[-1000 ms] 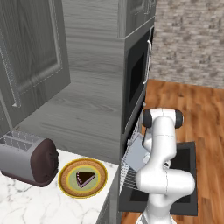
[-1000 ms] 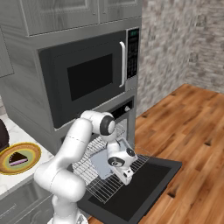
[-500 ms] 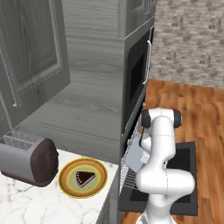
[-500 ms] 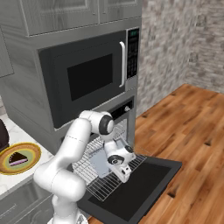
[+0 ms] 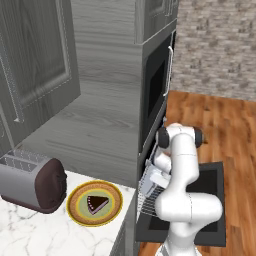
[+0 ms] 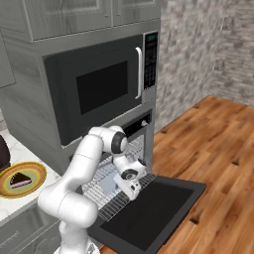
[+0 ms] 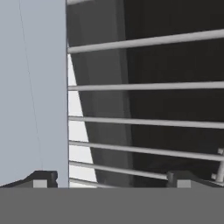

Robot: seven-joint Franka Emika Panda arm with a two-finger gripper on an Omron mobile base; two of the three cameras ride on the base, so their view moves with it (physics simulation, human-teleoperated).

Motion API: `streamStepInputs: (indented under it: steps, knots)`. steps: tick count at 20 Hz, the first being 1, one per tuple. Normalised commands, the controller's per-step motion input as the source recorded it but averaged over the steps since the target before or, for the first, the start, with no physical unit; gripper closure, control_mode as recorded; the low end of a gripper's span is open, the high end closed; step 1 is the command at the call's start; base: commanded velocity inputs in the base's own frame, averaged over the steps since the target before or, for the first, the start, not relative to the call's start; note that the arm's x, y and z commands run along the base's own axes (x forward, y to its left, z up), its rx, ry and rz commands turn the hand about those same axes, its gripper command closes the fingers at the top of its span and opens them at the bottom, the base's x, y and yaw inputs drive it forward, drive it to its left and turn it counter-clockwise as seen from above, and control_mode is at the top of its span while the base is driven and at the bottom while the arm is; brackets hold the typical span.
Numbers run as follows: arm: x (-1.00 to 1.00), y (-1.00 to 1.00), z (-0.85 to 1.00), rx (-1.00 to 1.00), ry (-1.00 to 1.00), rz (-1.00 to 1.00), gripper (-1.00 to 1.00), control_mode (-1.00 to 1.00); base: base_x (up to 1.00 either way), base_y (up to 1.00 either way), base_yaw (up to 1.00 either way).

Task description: Take the baked cake out of the oven and place it on the plate for cooling. Then close the oven door.

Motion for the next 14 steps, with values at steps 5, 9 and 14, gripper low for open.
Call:
streamStepInputs:
  steps: [5, 9, 14]
  knots:
    - [0.25, 0.56, -0.01, 0.12, 0.10, 0.00, -1.00, -1.00, 0.00, 0.00, 0.00]
    - [0.23, 0.67, 0.00, 0.11, 0.09, 0.00, -1.00, -1.00, 0.00, 0.00, 0.00]
    - [0.31, 0.70, 0.00, 0.11, 0.10, 0.00, -1.00, -1.00, 0.00, 0.00, 0.00]
